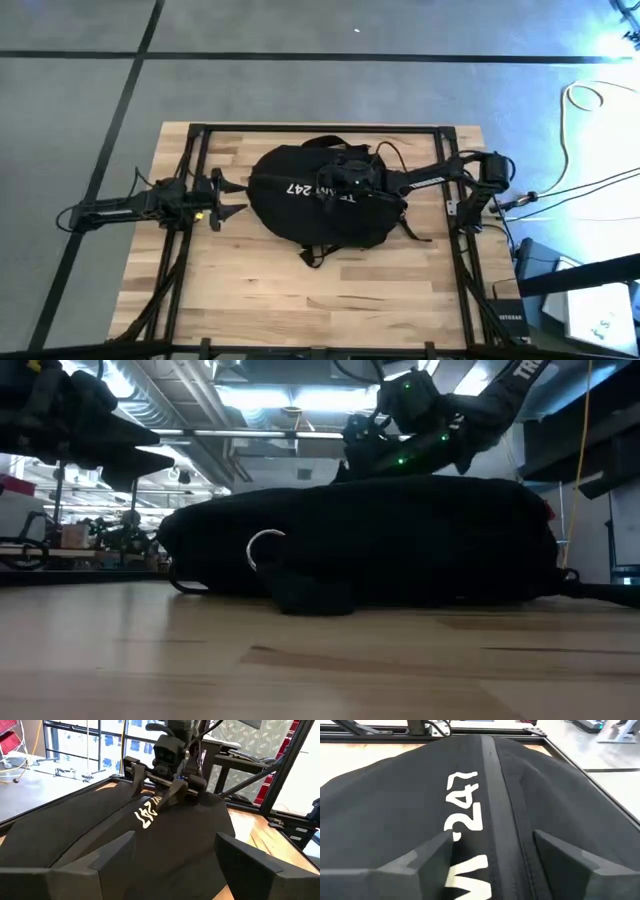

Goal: Unpack backpack
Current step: Open the black backpack

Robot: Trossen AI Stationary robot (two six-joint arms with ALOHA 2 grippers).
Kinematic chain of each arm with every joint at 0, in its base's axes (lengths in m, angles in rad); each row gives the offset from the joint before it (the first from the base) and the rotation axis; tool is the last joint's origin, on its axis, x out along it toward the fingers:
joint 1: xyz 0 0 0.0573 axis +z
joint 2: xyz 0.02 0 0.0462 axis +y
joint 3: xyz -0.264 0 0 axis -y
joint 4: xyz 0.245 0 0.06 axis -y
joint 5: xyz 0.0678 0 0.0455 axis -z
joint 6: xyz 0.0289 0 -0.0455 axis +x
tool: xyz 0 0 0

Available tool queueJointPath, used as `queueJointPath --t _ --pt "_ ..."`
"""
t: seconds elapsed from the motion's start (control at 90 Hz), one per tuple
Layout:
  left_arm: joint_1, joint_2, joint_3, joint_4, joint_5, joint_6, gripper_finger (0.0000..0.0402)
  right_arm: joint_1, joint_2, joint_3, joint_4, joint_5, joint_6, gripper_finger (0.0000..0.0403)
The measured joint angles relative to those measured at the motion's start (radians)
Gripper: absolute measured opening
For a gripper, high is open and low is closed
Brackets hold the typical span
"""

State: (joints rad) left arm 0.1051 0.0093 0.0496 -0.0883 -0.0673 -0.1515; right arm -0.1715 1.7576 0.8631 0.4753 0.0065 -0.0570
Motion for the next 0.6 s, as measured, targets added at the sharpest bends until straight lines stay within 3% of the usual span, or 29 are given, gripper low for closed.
queueJointPath --t 0.356,0.6 --pt "0.0 0.001 -0.002 0.274 0.002 -0.17 0.0258 0.001 -0.003 0.0 -0.061 -0.052 0.004 0.0019" --pt "0.0 0.001 -0.001 0.515 0.036 -0.032 0.0258 0.001 -0.035 0.0 -0.061 -0.061 0.031 0.0027"
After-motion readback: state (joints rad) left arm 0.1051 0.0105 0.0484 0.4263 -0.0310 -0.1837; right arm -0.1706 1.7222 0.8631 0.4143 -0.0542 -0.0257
